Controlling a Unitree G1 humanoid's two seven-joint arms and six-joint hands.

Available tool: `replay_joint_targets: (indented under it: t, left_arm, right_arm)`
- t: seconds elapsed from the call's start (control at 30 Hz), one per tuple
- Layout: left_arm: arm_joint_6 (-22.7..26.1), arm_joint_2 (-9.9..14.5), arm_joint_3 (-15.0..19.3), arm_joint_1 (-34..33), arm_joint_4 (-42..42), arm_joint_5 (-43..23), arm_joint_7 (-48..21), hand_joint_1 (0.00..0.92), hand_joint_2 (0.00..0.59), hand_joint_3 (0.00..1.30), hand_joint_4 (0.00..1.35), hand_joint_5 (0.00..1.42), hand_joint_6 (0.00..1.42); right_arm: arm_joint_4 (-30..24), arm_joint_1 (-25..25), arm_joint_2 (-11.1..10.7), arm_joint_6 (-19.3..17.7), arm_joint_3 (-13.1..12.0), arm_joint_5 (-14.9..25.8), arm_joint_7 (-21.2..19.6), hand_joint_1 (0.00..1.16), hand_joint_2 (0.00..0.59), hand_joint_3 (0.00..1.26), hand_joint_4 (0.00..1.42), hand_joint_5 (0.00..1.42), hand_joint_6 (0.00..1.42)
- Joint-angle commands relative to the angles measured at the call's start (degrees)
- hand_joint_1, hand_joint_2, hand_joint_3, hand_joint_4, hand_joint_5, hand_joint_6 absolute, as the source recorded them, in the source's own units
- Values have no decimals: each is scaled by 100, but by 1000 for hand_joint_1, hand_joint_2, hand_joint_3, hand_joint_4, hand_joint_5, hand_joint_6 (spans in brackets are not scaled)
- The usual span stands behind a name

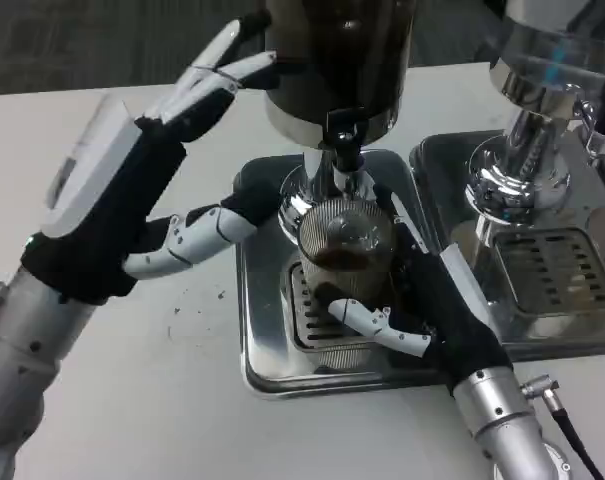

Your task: Grasp the cup under the faucet to collect the drink, then remove the cup.

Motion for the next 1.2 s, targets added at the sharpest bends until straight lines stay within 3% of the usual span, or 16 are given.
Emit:
replay_joint_targets:
  t: [0.03, 0.3, 0.53, 0.97, 1.2]
  left_arm:
    - [-67, -64, 279, 196, -60, -207, 174, 0, 202, 246, 49, 254, 220]
    - [-8, -126, 847, 595, 414, 31, 646, 0, 206, 237, 97, 265, 227]
    - [226, -6, 913, 831, 1064, 695, 1138, 0, 208, 237, 94, 265, 225]
    - [323, 3, 129, 1072, 1828, 1222, 1287, 0, 219, 273, 118, 254, 208]
    - [260, 34, -178, 1070, 2045, 1261, 1330, 0, 233, 289, 145, 266, 208]
  right_arm:
    - [-18, 50, 15, -67, 43, 5, 59, 679, 190, 0, 0, 0, 158]
    - [-56, 3, 11, -18, 31, 19, 67, 685, 195, 0, 0, 0, 161]
    - [-28, -54, -2, -6, 36, 11, 102, 689, 195, 0, 0, 0, 161]
    - [38, -107, 35, 125, 13, -6, 60, 721, 184, 0, 0, 17, 191]
    - [236, -271, 39, 158, 49, 70, 289, 749, 178, 0, 15, 69, 225]
